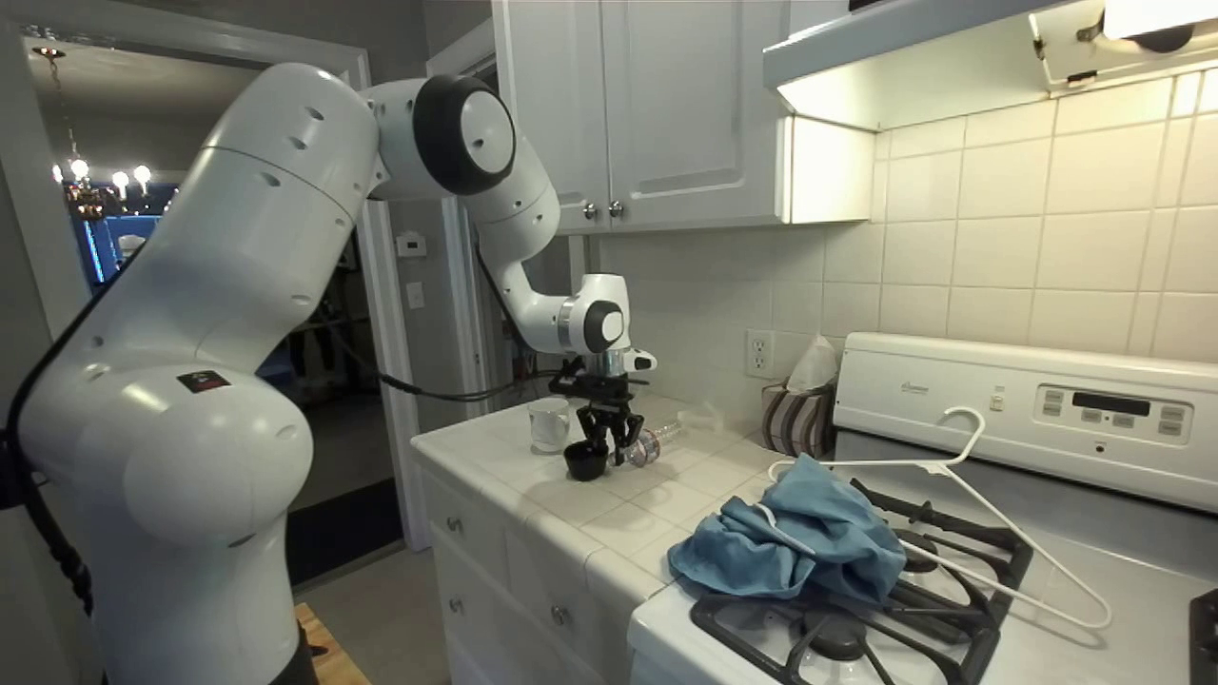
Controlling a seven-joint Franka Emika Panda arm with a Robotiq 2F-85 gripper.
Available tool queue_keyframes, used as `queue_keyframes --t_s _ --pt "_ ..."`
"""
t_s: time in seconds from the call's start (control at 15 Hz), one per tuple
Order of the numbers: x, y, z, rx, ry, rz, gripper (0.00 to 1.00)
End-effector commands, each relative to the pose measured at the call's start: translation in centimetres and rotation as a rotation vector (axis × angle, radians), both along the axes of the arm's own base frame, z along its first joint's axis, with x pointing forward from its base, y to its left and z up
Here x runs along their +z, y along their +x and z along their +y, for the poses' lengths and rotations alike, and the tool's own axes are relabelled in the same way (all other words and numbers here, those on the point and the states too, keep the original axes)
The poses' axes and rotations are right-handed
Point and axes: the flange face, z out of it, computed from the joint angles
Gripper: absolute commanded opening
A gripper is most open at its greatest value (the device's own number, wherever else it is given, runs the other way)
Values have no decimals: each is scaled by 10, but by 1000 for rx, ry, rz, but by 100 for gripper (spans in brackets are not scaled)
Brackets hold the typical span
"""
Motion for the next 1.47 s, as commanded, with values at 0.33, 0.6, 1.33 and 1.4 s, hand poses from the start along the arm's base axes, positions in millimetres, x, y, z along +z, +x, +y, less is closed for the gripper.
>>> queue_keyframes --t_s 0.33,0.6,1.33,1.4 --pt "6 6 9 40 28 -3 14" --pt "7 8 10 47 29 -3 0" --pt "9 10 10 57 44 5 1" --pt "9 10 10 58 46 4 1"
